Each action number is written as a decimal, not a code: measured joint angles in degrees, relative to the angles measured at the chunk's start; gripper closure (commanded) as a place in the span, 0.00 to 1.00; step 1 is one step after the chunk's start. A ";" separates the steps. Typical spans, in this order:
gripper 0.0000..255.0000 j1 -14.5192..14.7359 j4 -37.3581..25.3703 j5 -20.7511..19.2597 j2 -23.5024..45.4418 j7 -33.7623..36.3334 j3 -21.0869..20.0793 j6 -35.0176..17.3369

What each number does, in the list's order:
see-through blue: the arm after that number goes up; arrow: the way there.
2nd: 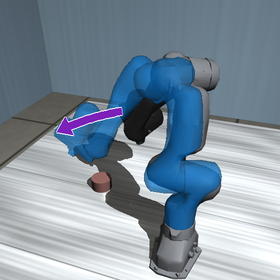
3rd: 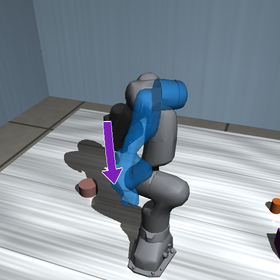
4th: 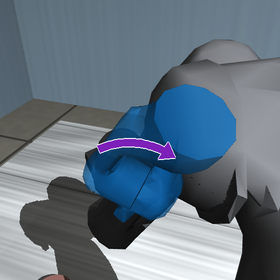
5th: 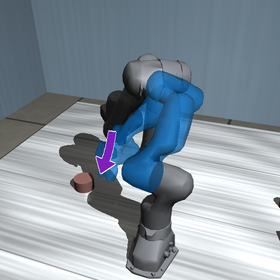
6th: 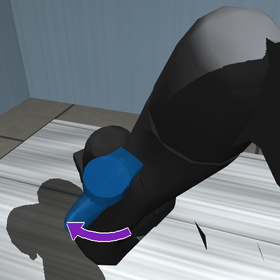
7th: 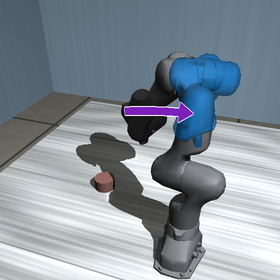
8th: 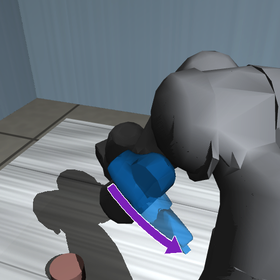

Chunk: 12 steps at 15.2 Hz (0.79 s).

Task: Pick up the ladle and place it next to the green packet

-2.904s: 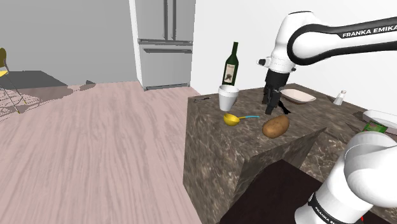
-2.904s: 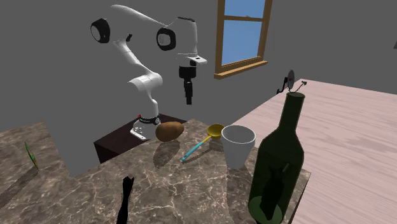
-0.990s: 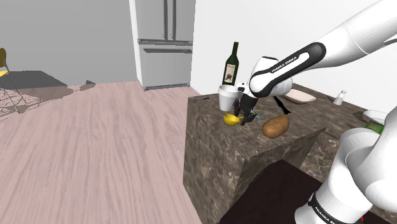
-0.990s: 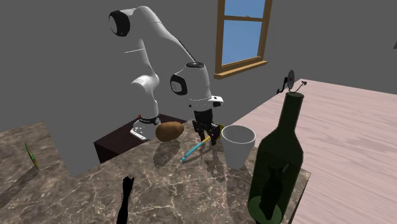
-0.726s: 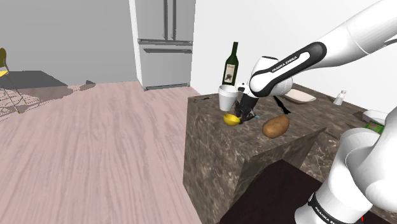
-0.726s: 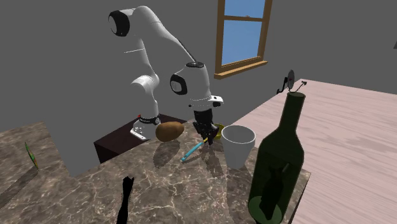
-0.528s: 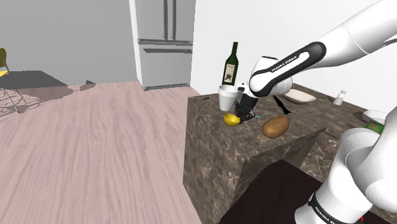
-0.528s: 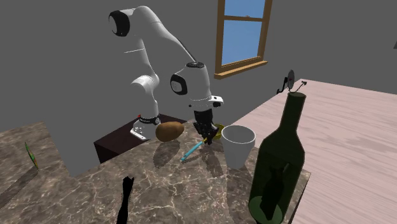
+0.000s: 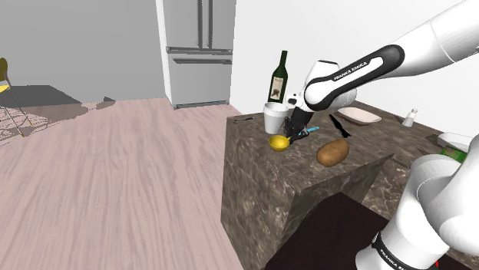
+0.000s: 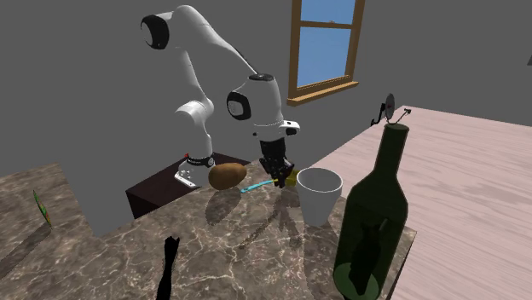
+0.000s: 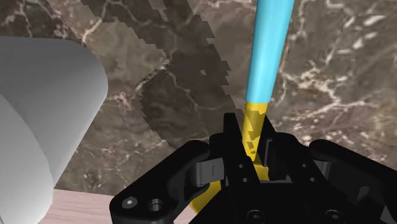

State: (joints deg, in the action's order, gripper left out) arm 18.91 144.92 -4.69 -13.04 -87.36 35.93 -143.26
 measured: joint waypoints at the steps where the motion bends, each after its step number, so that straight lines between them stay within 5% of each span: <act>1: 1.00 -0.23 -0.32 -0.48 -0.68 0.37 -0.24 0.91; 12: 1.00 -1.71 -4.59 -3.46 -6.46 3.29 -2.90 10.48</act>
State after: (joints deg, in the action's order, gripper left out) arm 17.20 140.33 -8.16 -19.50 -84.07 33.03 -132.78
